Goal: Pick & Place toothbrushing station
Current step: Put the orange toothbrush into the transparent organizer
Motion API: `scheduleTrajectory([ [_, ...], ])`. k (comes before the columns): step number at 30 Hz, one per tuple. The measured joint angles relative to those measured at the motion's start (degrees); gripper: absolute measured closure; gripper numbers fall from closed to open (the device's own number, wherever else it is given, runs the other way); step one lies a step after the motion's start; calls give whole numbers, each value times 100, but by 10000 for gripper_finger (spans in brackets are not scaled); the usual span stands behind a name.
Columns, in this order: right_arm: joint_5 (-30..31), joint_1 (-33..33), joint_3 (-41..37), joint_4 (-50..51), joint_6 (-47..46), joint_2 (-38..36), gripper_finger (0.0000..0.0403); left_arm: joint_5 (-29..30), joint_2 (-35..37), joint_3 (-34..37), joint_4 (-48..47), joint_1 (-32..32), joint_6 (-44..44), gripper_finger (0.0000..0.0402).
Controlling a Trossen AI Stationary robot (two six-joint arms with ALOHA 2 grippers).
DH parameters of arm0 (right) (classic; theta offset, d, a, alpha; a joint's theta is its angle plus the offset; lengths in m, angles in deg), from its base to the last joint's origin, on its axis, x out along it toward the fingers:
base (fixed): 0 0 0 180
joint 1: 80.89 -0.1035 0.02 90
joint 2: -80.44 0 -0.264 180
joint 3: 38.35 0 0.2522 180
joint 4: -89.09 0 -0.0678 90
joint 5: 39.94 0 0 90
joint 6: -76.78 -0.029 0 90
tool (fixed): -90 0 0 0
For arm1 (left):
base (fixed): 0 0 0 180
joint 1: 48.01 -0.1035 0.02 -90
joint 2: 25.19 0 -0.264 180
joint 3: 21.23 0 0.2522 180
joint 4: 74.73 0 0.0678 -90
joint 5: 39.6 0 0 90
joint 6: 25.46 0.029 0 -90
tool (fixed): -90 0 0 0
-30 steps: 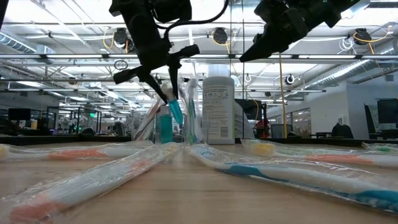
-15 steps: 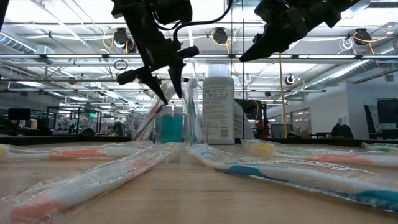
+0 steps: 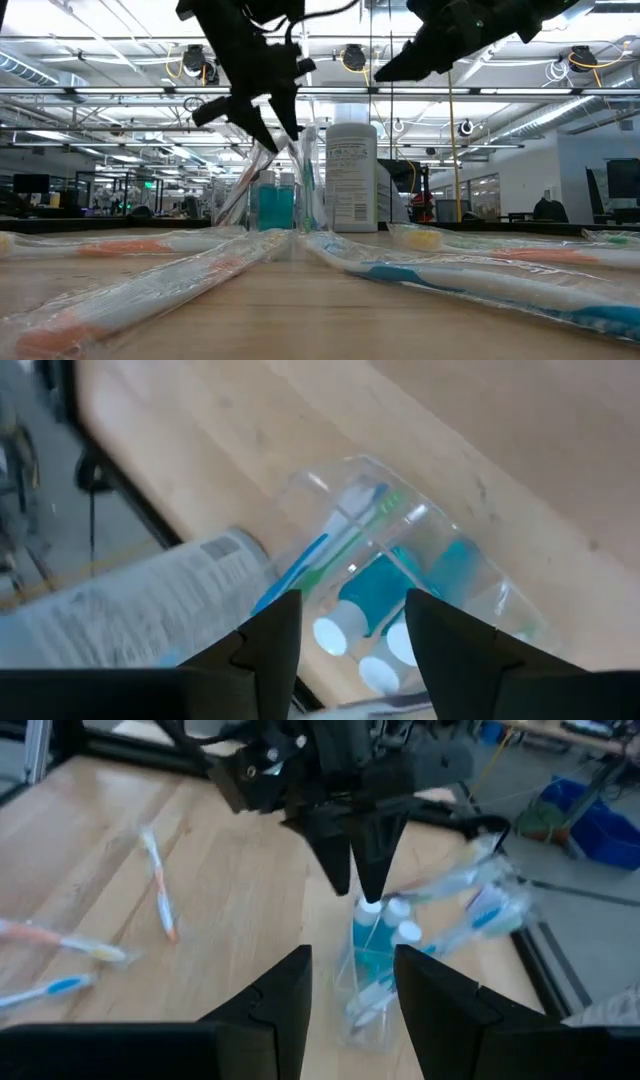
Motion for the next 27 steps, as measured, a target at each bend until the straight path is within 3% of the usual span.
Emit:
scheduleTrajectory([
  [3, 0, 0, 0, -119, -2, 0, 268, -12, 220, 0, -17, 86, -1208, 229],
  [6, 0, 0, 0, -108, -2, 0, 268, -343, 425, 0, -92, 195, -3142, 235],
  [10, -2, 0, -20, -135, -2, 0, 268, -1504, 557, 0, -549, 332, -5596, 239],
  [14, -2, 0, -203, -284, -2, 0, 268, -2609, 524, 2, -1072, 649, -6864, 247],
  [21, -2, -1, -409, -527, 0, 2, 268, -2649, 259, 52, -2111, 1765, -7306, 254],
  [24, -2, -2, -409, -731, 0, 2, 268, -2230, 272, 293, -1994, 2327, -6259, 254],
  [27, -19, -2, -409, -750, 0, 2, 268, -1471, 261, 613, -2007, 2835, -4522, 254],
])
